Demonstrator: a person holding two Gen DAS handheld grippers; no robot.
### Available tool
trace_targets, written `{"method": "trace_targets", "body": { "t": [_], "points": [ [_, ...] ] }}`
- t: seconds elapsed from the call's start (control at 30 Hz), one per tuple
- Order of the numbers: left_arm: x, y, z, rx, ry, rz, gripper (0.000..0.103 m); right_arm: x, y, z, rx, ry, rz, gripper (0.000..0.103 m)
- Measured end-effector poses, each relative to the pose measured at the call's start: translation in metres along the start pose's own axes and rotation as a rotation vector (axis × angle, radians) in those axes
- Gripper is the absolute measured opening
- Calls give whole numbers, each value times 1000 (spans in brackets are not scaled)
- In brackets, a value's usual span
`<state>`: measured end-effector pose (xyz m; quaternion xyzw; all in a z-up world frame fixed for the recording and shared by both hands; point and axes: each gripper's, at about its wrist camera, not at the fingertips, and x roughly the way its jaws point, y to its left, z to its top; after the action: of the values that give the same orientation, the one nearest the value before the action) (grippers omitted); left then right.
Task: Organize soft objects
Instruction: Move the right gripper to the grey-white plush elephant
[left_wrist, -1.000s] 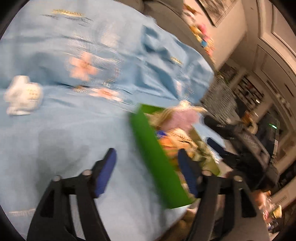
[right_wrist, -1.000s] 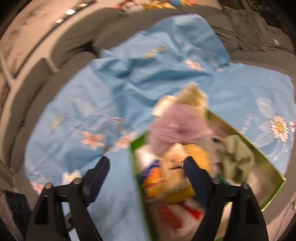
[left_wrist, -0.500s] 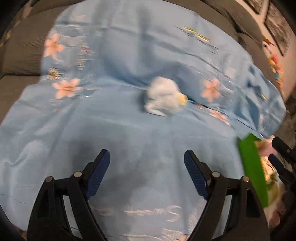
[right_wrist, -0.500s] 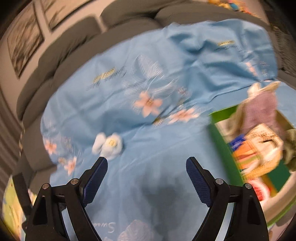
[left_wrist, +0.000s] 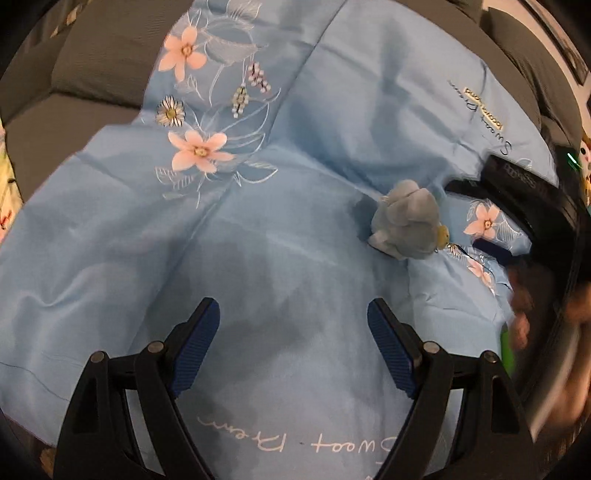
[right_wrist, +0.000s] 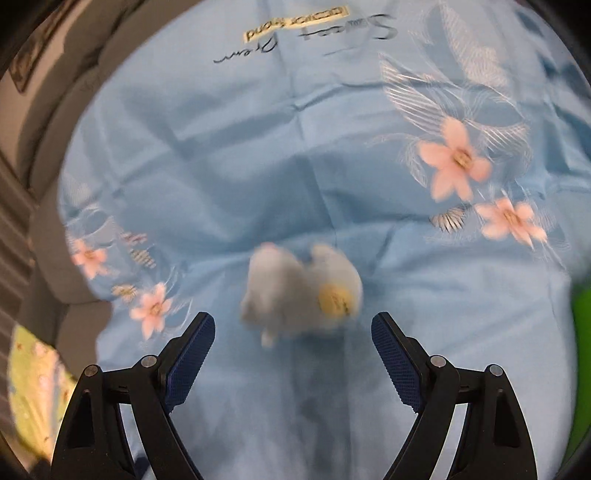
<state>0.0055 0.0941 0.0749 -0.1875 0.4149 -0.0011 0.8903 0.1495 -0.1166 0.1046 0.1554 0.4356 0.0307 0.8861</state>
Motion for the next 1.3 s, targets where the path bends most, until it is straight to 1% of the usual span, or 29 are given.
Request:
{"method": "trace_targets", "body": {
  "t": [0.03,0.1,0.17,0.2,0.23,0.27,0.3,0.33,0.43,0.47,0.53,0.57,0.6,0.67,0.77,0.87,0.93,1.03,1.07,1.13,1.2,1.23,1.27,1.3],
  "points": [
    [4,3,2,-15,14,-7,81,9,5,7,-15,-4,-5,88],
    [12,5,4,-25,34,3,81,36,15,18,-72,34,-30,88],
    [18,8,6,-34,49,30,81,57,19,20,-106,76,-62,88],
    [18,8,6,-33,52,31,81,67,19,18,-126,87,-88,88],
    [17,8,6,-33,50,22,81,71,19,17,-148,79,-121,88],
    [15,8,6,-34,46,10,81,76,19,14,-185,58,-172,87],
    [14,8,6,-36,39,-6,81,79,18,12,-194,54,-186,87],
    [14,8,7,-37,36,-17,81,81,16,11,-188,54,-176,87],
    [15,6,6,-30,52,-9,81,76,8,8,-178,32,-149,78],
    [16,5,5,-24,57,-7,81,72,5,9,-168,29,-137,63],
    [14,4,4,-21,51,-11,81,57,0,8,-139,11,-79,32],
    [13,4,4,-24,46,-15,81,48,-4,8,-105,29,-17,21],
    [11,5,3,-28,42,-19,81,43,-9,8,-64,52,22,21],
    [10,5,3,-30,40,-22,81,32,-17,2,-28,72,70,20],
    [7,5,2,-32,35,-29,81,13,-19,-11,-56,60,70,20],
    [4,3,0,-26,28,-38,81,-16,-26,-32,-42,57,116,19],
    [2,1,-1,-19,25,-41,82,-28,-28,-43,-45,59,131,19],
    [2,-2,-4,-8,31,-47,81,-57,-37,-69,-30,57,167,19],
    [2,-3,-4,-7,37,-54,82,-61,-37,-75,-31,53,173,19],
    [1,-4,-6,-8,43,-68,82,-76,-39,-92,-59,33,149,19],
    [2,-7,-8,-2,51,-80,82,-83,-40,-111,-104,20,67,19],
    [3,-9,-9,3,58,-86,82,-83,-40,-119,-121,30,38,19],
    [3,-11,-11,6,64,-90,82,-81,-41,-126,-133,46,35,19],
    [4,-13,-12,10,71,-94,82,-81,-41,-133,-141,59,76,19]
  ]
}}
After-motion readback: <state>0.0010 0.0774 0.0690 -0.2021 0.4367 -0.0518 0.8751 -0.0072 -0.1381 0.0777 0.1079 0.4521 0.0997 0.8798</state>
